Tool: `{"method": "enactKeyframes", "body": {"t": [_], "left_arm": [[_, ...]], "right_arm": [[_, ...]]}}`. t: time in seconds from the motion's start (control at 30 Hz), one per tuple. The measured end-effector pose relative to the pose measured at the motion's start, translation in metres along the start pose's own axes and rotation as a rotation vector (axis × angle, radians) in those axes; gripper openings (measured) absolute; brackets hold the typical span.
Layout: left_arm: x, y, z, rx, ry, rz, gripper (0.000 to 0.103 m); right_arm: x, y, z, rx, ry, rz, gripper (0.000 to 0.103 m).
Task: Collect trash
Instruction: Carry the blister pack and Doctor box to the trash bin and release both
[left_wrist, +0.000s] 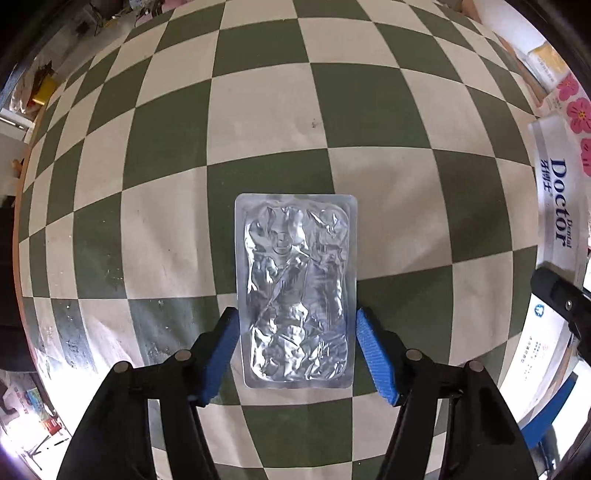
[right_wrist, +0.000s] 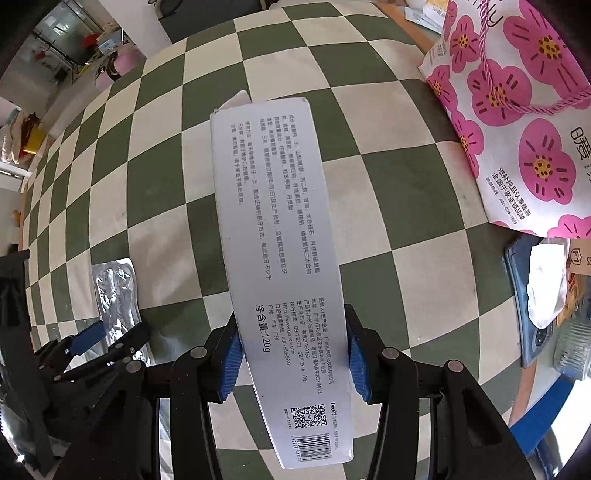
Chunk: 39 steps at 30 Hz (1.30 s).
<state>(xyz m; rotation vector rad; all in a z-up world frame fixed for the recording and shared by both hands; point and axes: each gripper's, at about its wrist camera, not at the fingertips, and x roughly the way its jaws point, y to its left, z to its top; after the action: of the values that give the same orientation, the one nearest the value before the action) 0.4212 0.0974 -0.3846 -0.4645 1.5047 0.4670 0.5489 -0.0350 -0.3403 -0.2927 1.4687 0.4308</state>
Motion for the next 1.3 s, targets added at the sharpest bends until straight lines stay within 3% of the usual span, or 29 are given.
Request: {"method": "enactKeyframes", "body": {"t": [0.23,0.33,0.57,0.77,0.97,1.1,1.3], "left_arm": [[-0.067,0.004,-0.012,-0.014,-0.149,-0.013,0.061],[-0.105,0.023,-0.036,-0.030,-0.232,-0.016,0.061],[-0.157,0.086,-0.119,-0.067,-0.377,-0.058,0.061],[-0.173,0.123,-0.213,-0.053,-0.449,-0.132,0.061],[-0.158,0.157,-0.313,-0.061,-0.378,-0.224,0.061],[-0.130,0.176,-0.365,-0.090,-0.273,-0.274,0.061],[-0.043,0.197,-0.418,-0.159,-0.103,-0.296,0.062]], "right_arm": [[-0.011,0.006,-0.014,-0.026,-0.028,0.017,0.051],[-0.023,0.014,-0.032,-0.045,-0.059,0.031,0.051],[-0.061,0.043,-0.099,-0.087,-0.122,0.104,0.051],[-0.095,0.080,-0.200,-0.141,-0.172,0.173,0.051],[-0.115,0.105,-0.333,-0.104,-0.172,0.203,0.051],[-0.098,0.109,-0.415,-0.068,-0.072,0.240,0.051],[-0.036,0.103,-0.510,-0.052,0.089,0.229,0.051]]}}
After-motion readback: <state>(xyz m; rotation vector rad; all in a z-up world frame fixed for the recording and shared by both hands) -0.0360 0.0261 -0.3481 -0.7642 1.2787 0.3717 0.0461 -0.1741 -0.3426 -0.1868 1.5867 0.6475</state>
